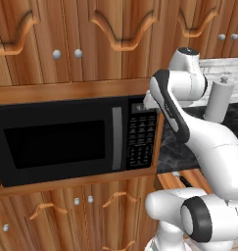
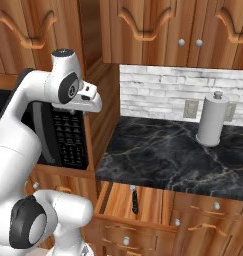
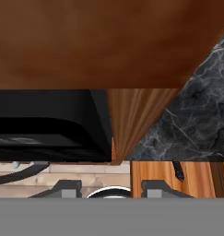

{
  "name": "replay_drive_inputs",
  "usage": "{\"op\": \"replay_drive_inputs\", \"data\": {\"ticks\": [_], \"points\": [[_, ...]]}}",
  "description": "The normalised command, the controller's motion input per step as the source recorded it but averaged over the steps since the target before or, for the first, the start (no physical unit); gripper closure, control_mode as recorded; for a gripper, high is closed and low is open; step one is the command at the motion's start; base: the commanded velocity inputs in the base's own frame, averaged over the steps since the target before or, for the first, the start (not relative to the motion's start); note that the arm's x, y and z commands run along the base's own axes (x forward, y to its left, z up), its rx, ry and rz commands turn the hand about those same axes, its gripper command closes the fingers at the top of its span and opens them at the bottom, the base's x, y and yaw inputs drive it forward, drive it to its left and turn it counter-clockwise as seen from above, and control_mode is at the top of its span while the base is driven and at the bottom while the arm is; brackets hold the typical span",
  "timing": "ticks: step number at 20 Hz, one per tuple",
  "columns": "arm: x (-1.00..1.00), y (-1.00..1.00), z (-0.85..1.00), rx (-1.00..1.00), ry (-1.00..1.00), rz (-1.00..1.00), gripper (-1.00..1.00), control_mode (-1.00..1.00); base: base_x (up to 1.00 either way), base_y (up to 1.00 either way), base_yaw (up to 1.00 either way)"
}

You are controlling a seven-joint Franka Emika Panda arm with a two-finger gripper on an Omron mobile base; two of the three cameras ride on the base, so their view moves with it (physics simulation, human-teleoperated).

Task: Pick up the knife from the drawer and place it on the cutting board. Then place the meat from the plate to the cutting board.

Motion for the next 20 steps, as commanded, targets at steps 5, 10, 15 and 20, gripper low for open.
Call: {"op": "replay_drive_inputs", "data": {"ticks": [5,10,15,20], "points": [[-0.33,0.01,0.0,0.0,0.0,0.0,-1.0,-1.0,0.0,0.0,0.0],[-0.72,0.0,0.0,0.0,-0.03,0.0,-1.0,-1.0,0.0,0.0,0.0],[-0.73,0.0,0.0,0.0,-0.06,0.0,-1.0,-1.0,0.0,0.0,0.0],[-0.51,0.0,-0.08,0.0,-0.06,0.0,-1.0,-1.0,0.0,0.0,0.0]]}}
